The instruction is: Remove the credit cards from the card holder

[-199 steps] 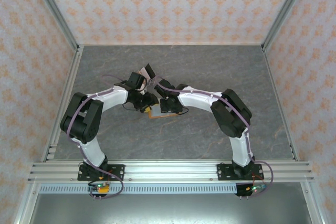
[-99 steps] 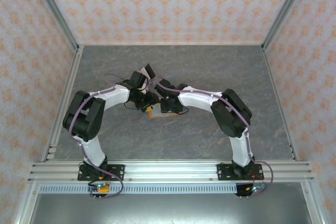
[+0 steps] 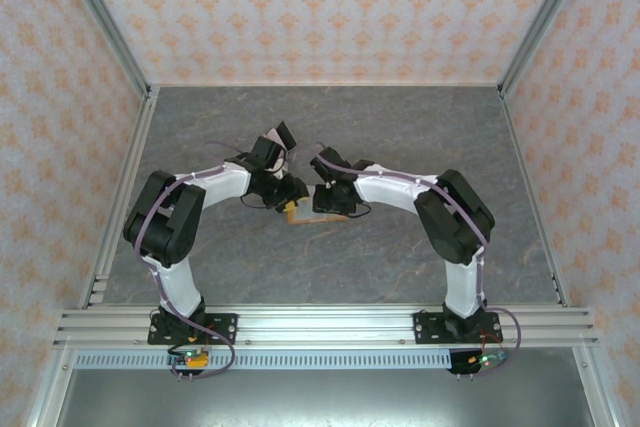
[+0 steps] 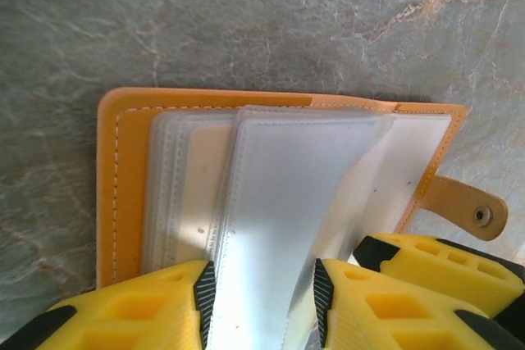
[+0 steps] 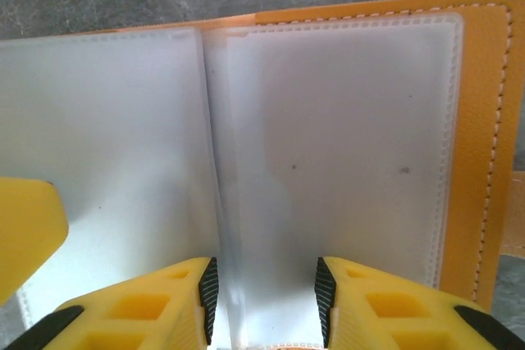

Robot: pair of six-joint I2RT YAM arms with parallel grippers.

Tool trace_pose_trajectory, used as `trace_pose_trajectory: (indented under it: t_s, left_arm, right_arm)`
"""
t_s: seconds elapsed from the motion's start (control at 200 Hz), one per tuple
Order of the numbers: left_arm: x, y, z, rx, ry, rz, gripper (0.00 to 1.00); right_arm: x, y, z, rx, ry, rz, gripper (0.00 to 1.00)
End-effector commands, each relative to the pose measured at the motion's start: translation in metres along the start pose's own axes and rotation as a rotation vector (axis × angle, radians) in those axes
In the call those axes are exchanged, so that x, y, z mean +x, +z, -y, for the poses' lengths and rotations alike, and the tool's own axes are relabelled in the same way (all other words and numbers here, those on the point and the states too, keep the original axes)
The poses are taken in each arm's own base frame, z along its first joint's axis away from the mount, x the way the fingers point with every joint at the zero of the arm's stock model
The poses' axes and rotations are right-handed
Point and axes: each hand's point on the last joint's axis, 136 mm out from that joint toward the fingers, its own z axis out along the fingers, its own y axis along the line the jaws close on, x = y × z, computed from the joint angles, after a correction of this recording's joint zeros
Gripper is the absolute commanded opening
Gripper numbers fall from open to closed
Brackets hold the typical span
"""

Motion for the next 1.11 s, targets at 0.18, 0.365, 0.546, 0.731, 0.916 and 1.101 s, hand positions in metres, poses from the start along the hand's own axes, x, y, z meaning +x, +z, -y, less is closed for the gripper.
trace_pose_trajectory:
  t_s: [0.18, 0.365, 0.546, 0.731, 0.916, 1.101]
  left_arm:
    - [0.005, 0.011, -0.006, -0.01, -0.019, -0.024, 0.37]
    - [0.004, 0.012, -0.006, -0.01, -0.019, -0.023, 0.34]
    - [0.005, 0.012, -0.007, -0.014, -0.022, -0.026, 0.33]
    - [0.004, 0.013, -0.008, -0.014, -0.024, -0.026, 0.3]
    - [0.004, 0.013, -0.007, -0.011, -0.026, -0.026, 0.29]
    - [0.004, 0.009, -0.003, -0.003, -0.018, -0.023, 0.28]
  right_arm:
    - [-0.014, -0.039, -0.033, -0.188, -0.054, 0.074, 0.4]
    - [-0.002, -0.025, -0.034, -0.19, -0.081, 0.017, 0.41]
    - [0.01, -0.011, -0.028, -0.146, -0.104, -0.019, 0.39]
    - [0.017, 0.0, -0.019, -0.104, -0.119, -0.044, 0.37]
    - [0.021, 0.011, -0.012, -0.067, -0.114, -0.07, 0.36]
    - [0.026, 0.021, 0.004, 0.002, -0.101, -0.089, 0.33]
